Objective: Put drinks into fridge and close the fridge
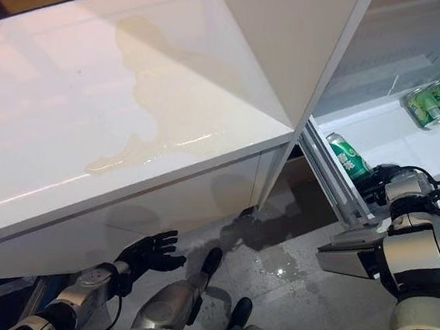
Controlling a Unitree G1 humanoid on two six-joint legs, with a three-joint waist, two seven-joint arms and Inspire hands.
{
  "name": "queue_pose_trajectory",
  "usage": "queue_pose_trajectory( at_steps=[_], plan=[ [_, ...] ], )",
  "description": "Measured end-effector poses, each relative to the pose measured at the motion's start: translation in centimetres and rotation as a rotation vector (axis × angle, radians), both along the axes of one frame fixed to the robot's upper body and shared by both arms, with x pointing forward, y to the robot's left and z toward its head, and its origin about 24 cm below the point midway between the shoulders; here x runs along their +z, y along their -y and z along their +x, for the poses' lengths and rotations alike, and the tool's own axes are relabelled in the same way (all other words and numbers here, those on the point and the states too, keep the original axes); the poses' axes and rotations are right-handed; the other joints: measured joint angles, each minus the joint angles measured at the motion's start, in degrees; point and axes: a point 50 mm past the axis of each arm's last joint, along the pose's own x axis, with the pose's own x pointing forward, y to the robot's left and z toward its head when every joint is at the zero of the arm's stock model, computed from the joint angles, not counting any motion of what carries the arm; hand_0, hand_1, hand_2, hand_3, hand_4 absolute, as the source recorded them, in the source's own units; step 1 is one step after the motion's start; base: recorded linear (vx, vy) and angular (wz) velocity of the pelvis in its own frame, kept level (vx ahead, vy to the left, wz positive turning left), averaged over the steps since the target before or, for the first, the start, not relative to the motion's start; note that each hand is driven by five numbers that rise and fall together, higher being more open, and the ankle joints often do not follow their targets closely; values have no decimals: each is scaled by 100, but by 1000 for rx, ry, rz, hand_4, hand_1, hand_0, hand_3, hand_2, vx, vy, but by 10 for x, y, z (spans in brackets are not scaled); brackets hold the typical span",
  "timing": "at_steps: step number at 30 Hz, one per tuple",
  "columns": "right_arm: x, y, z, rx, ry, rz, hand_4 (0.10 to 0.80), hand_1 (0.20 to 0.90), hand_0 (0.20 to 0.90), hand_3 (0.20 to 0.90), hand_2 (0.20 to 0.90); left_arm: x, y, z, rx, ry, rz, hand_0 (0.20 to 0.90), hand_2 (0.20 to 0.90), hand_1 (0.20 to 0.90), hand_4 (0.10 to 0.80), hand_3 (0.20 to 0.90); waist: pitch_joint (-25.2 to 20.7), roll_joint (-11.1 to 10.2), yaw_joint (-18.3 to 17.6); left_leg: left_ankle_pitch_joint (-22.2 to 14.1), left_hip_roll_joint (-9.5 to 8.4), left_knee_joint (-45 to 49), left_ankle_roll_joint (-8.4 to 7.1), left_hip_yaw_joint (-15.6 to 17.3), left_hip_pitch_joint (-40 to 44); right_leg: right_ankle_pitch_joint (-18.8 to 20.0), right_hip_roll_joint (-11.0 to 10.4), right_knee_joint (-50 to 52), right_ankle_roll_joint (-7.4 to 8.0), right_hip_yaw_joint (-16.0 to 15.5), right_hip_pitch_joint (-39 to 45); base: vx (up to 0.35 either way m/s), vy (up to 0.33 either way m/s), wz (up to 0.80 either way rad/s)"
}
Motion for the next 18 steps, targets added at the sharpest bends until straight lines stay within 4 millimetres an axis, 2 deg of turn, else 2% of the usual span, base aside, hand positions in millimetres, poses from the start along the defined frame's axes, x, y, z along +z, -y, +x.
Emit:
queue_pose_trajectory(
  at_steps=[2,3,4,11,18],
  plan=[
    [4,4,-2,22,-79,-64,100,300,300,200,300,-1,-1,-1,-1,-8,8,900,900,900,800,900,1,-1,3,0,0,0,0,-1,5,0,2,0,0,0,7,0,0,0],
    [7,5,-2,31,-97,-76,471,618,618,571,618,-2,-2,-2,1,-14,12,900,900,900,800,900,2,-3,2,0,1,0,0,-1,7,0,4,0,0,0,9,0,0,0],
    [9,6,-2,38,-114,-84,800,900,900,900,900,-3,-2,-3,2,-18,15,900,900,900,800,900,2,-4,3,0,2,0,0,-1,9,0,6,0,0,-1,12,0,0,0],
    [7,0,0,86,-171,-91,800,900,900,900,900,-5,-5,-5,2,-36,30,900,900,900,800,900,3,-5,20,21,31,0,-13,-10,16,0,35,0,0,-2,21,-34,20,0],
    [8,-3,3,71,-105,-54,800,900,900,900,900,-7,-12,-8,40,-46,45,900,900,900,800,900,5,-9,-37,45,52,-1,-8,67,-18,10,24,63,-12,69,-71,-38,31,-6]
  ],
)
